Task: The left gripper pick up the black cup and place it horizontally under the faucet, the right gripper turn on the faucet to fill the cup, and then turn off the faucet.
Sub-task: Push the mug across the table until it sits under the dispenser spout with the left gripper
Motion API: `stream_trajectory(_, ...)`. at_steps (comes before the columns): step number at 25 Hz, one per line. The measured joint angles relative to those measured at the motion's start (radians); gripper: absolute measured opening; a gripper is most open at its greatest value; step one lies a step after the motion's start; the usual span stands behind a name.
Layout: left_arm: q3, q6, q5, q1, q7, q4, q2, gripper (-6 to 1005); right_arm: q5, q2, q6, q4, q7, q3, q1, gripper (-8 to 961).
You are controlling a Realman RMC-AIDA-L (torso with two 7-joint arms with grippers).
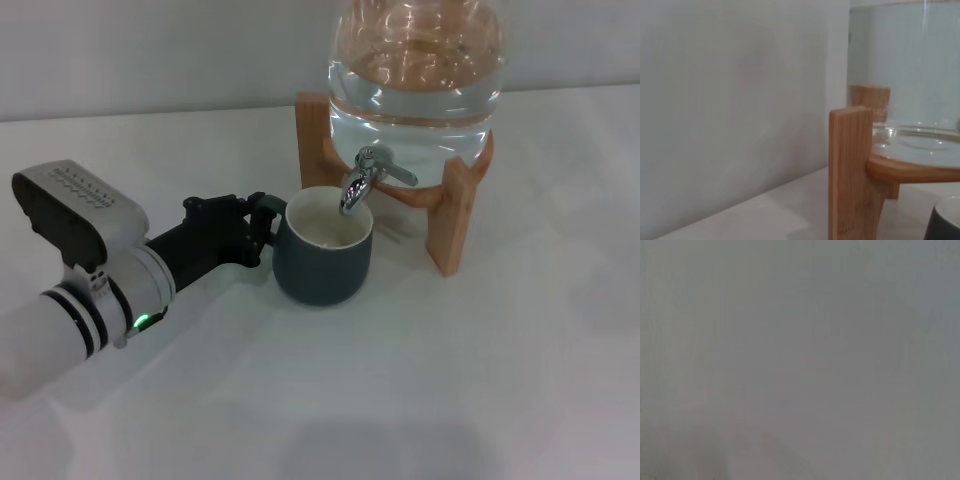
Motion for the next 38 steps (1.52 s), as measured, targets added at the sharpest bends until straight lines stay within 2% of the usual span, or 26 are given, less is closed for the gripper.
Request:
stream_trajectory(17, 0.004, -0.013, 0.021, -0.025, -0.001, -0.028, -0.002, 195, -0.003, 0.000, -0.003, 0.000, 0.000, -0.004, 0.009, 840)
stream_trajectory(38, -0.001, -0.015, 0.033, -0.018, -0.006, -0.020, 0.001, 204, 0.000, 0.000, -0.005, 0.002, 0.000, 0.001, 0.012, 840)
